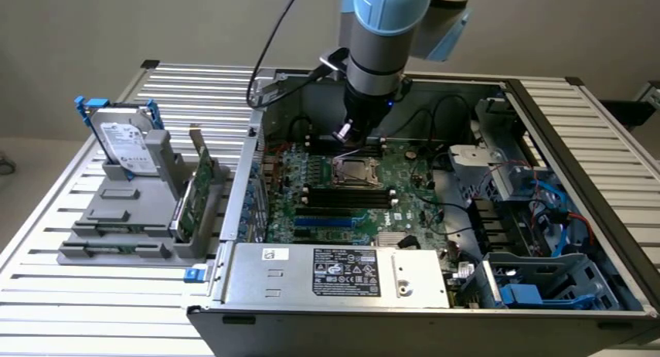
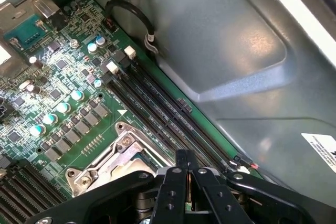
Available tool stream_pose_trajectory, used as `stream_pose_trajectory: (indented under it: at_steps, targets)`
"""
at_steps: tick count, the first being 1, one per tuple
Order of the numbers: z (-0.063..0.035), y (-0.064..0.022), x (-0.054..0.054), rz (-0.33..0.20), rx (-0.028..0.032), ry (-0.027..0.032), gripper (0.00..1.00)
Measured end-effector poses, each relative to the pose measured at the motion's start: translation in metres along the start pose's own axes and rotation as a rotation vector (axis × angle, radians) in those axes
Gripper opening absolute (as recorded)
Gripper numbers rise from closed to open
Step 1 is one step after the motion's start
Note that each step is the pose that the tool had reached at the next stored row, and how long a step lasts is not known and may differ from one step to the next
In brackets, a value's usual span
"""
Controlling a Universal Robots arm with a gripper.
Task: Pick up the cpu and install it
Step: 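Install the first cpu locking lever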
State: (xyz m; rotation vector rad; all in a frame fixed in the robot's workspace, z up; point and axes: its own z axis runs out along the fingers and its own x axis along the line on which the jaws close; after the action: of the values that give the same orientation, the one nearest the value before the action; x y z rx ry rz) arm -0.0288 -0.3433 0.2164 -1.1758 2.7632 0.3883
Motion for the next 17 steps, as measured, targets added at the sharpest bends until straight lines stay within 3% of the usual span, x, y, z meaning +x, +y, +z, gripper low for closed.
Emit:
stream_pose_trajectory:
  at_steps: [5,13,17]
  targets:
    - [0.0017,-0.0006,-0.0006,-0.001,0.0092,0.0099,0.11]
    - [0.0024,-0.0023,-0.0020,-0.002,0.0173,0.0186,0.11]
    - [0.0038,-0.0023,-0.0025,-0.002,0.0246,0.0266,0.11]
